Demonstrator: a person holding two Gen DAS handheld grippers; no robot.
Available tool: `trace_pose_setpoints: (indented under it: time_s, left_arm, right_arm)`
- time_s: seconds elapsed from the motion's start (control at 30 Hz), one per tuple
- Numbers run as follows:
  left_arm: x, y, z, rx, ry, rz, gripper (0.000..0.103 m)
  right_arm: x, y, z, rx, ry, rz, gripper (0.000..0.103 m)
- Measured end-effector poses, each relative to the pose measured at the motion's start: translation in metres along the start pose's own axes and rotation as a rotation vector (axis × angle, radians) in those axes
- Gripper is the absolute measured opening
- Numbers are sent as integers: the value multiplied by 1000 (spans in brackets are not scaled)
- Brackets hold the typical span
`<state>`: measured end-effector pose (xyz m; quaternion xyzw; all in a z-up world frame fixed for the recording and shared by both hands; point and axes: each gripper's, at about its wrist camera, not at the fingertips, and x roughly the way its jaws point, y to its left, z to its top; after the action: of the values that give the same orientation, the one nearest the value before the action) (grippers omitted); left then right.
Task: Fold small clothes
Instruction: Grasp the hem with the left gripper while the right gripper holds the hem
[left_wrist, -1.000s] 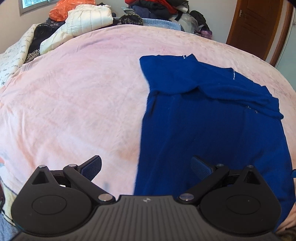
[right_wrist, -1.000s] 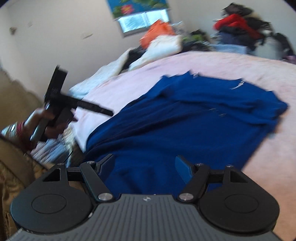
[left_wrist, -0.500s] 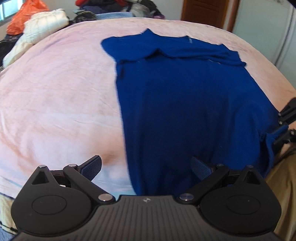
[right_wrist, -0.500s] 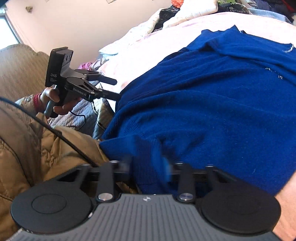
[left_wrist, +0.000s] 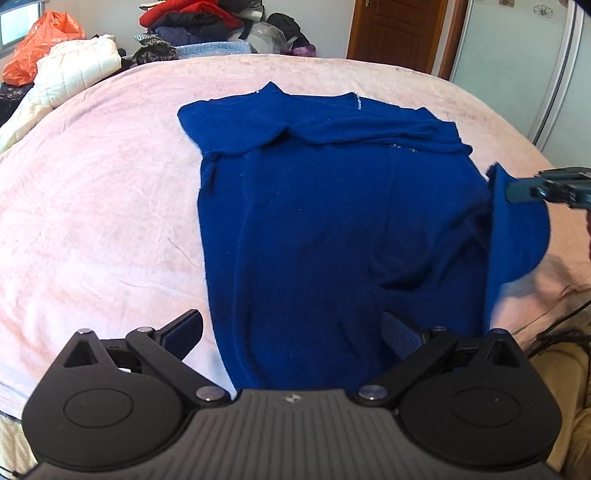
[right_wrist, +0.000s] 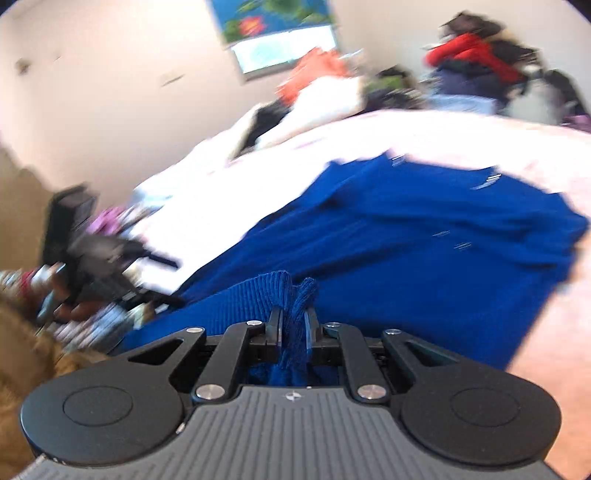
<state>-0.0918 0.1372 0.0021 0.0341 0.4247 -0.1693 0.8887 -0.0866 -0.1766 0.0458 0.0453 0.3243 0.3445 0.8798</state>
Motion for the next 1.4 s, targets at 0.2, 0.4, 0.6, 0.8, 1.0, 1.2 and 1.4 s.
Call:
trace_pose_setpoints:
  time_s: [0.2, 0.4, 0.6, 0.8, 1.0, 1.2, 1.4]
  left_arm:
    - [5, 8, -6, -46, 70, -54, 103]
    - [5, 19, -22, -210, 178, -209, 103]
    - [13, 16, -45, -289, 229, -253, 102]
    - [39, 26, -59, -491, 322, -330, 34]
    - [24, 18, -50, -411, 281, -293, 5]
    - [-5, 5, -21, -296, 137, -242, 5]
    - [-35, -2, 22, -208, -43, -140, 5]
  right_arm:
    - [-14, -29, -12, 78, -7, -64, 14]
    - [-2, -35, -26, 123, 12, -55, 14]
    - [15, -32, -25, 134, 30, -61, 15]
    - [19, -34, -28, 144, 44, -56, 15]
    - [17, -33, -28, 152, 28, -59, 15]
    - [6, -26, -19, 133, -42, -49, 15]
    - [-6, -22, -7, 124, -129, -61, 15]
